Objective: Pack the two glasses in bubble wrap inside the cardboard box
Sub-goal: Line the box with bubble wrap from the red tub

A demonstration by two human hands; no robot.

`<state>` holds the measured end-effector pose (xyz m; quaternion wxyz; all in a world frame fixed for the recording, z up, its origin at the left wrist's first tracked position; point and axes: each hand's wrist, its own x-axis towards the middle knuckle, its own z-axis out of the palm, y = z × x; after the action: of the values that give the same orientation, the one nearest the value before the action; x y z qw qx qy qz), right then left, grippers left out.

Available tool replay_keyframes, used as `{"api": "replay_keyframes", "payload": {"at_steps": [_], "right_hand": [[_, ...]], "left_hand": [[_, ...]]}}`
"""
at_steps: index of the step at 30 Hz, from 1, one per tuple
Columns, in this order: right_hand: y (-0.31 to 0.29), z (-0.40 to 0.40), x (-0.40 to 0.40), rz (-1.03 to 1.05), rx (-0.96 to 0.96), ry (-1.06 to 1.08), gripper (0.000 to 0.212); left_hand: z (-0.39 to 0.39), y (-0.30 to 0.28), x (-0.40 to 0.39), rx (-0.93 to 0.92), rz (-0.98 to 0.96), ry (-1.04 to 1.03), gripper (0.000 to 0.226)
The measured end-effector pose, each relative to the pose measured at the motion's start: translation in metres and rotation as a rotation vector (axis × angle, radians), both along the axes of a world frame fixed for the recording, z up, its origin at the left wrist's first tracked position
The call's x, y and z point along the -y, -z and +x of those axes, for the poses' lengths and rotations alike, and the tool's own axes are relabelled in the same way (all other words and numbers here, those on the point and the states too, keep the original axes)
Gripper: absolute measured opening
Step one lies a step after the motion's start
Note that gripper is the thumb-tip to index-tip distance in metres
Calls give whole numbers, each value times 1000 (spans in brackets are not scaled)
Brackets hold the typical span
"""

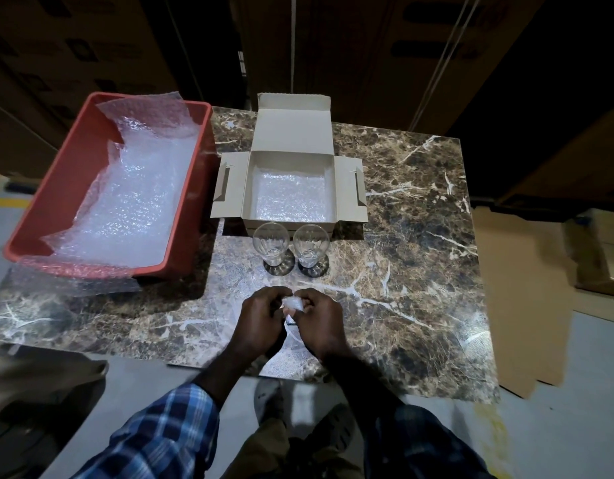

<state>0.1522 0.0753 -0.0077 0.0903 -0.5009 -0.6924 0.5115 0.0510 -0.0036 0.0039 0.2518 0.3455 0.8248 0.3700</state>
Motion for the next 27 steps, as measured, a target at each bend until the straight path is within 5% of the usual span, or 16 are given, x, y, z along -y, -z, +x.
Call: {"api": "replay_keyframes", "payload": {"at_steps": [7, 14, 18, 27], "right_hand": [[-17, 15, -14, 145, -10, -28, 24], [-58, 17, -46, 394, -203, 156, 20], [-90, 9, -57, 586, -277, 160, 18], [-82, -12, -73, 525, -59, -41, 28]], "left_hand": [[11, -7, -13, 46, 88, -15, 25], [27, -30, -31, -349, 307, -98, 31], [20, -44, -43, -599, 235, -90, 43], [-21, -46, -69, -523, -34, 148, 83]]}}
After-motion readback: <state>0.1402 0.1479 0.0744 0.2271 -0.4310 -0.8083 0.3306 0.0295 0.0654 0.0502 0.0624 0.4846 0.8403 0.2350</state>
